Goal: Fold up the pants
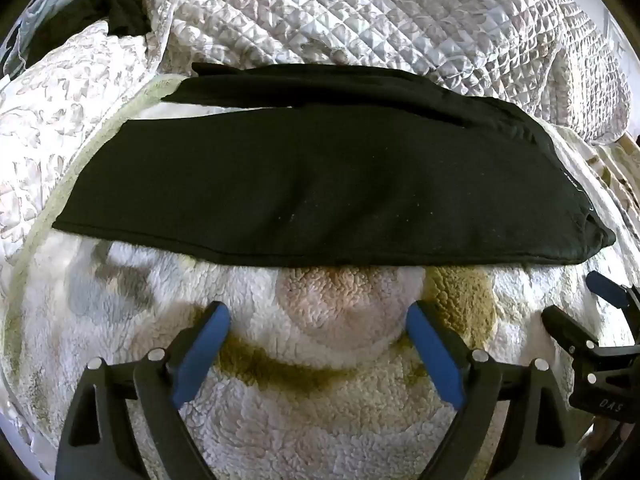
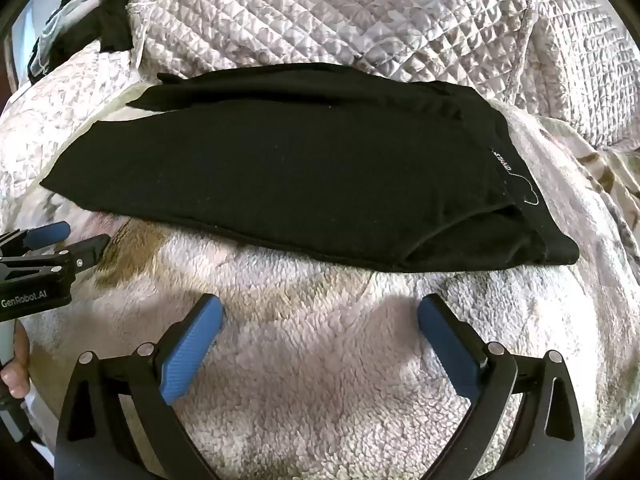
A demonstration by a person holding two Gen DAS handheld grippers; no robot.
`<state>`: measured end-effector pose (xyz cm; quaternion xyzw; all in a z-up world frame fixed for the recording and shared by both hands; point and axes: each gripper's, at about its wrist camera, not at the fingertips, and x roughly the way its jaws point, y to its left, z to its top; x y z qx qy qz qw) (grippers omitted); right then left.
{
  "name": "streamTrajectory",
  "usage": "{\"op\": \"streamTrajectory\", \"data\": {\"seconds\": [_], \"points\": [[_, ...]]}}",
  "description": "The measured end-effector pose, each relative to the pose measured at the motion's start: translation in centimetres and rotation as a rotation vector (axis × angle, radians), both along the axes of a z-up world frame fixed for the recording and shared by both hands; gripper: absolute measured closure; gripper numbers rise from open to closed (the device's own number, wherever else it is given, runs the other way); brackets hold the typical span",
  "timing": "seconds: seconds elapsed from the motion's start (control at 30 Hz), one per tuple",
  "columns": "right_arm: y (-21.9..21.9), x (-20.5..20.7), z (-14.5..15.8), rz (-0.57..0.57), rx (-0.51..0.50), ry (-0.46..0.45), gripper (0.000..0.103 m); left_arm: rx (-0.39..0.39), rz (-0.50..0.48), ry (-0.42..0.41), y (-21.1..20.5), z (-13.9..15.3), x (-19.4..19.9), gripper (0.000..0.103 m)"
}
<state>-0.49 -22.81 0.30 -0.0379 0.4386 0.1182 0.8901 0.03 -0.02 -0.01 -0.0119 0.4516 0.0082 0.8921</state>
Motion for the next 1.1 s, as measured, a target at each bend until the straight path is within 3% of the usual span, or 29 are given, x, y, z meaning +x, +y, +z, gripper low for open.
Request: {"op": "streamTrajectory", "data": {"seconds": [1.1], "points": [[0.08, -0.08, 0.01, 0.0, -0.001, -0.007, 0.004, -0.012, -0.022, -0.021, 0.29, 0.08, -0.11, 0.01]]}}
